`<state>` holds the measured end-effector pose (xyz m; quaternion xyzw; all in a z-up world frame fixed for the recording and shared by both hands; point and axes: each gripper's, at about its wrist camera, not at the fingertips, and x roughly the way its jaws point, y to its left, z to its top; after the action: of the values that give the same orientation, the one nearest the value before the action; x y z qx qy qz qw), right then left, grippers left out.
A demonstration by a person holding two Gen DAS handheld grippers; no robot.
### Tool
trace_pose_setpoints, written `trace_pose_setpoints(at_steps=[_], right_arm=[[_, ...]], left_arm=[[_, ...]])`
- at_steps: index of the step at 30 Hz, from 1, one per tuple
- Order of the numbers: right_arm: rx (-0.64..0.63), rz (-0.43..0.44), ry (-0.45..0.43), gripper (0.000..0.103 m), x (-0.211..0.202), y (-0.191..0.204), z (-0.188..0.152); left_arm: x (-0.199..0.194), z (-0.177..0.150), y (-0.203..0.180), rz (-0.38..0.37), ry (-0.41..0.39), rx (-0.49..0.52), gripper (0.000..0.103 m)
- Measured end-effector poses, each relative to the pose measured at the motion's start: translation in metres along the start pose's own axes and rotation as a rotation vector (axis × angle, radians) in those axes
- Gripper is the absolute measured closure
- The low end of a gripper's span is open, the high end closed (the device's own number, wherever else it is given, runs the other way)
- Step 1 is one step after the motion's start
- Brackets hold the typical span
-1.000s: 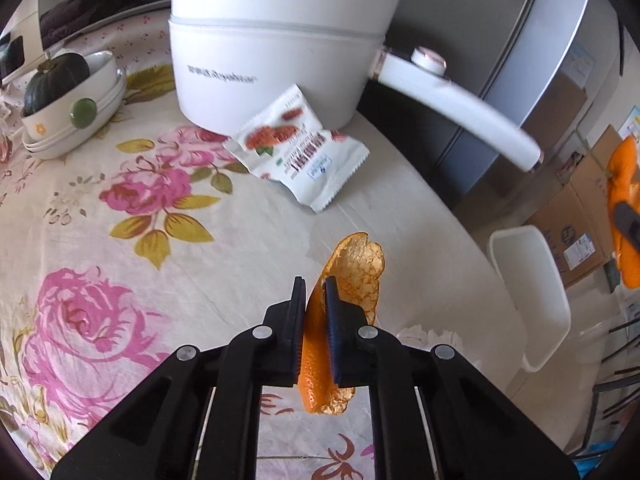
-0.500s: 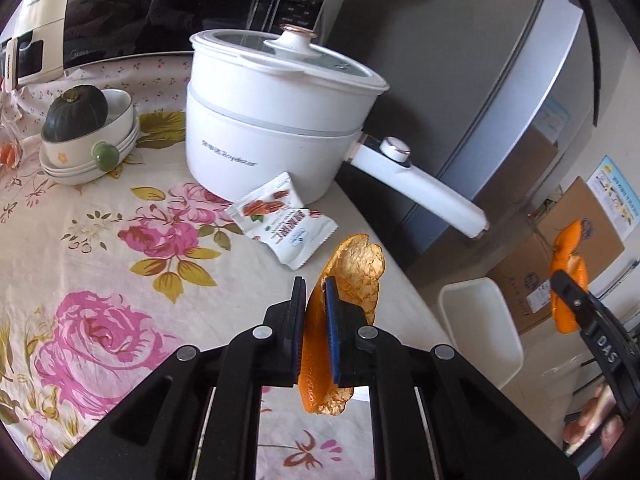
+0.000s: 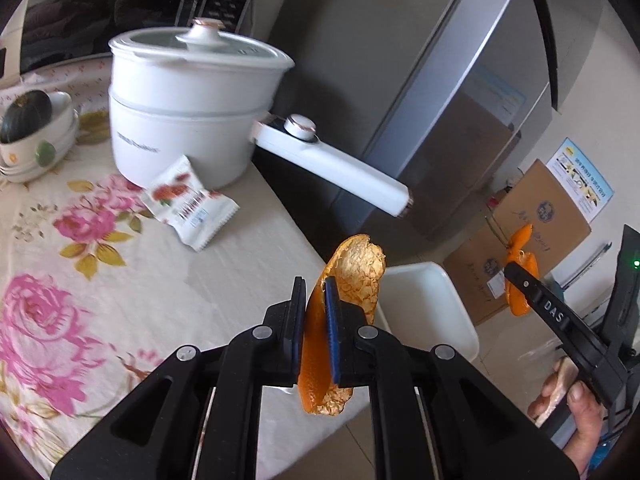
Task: Collect trash
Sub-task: 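Carry both orange peels over the white bin with both tools, then open the right tool over the bin while the left tool releases its peel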
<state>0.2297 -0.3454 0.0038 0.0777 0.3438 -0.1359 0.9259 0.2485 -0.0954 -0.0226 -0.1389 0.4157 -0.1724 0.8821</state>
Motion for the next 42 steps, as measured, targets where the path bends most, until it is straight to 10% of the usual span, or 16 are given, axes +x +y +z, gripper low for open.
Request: trace_pose_setpoints(at_steps=[10,18,38,42], right_arm=[[0.098,-0.07,0.063,0.077,0.034,-0.055,0.003],[0.15,-0.114,0.066,0.037,0.034,-0.09,0.002],[0.298,-0.343,0.05,0.013,0.021,-0.178,-0.011],[0.308,-0.364,0.062,0.011,0.023,-0.189,-0.015]], left_arm=[[0.023,-0.006,-0.068,-0.029,0.031,0.112,0.093],[0.047,-0.009,-0.12,-0.06,0.06,0.167,0.093],[0.123,-0.007,-0.226,-0.059,0.112,0.267,0.09],[0.143,-0.011,-0.236,-0.036,0.133,0.289,0.067]])
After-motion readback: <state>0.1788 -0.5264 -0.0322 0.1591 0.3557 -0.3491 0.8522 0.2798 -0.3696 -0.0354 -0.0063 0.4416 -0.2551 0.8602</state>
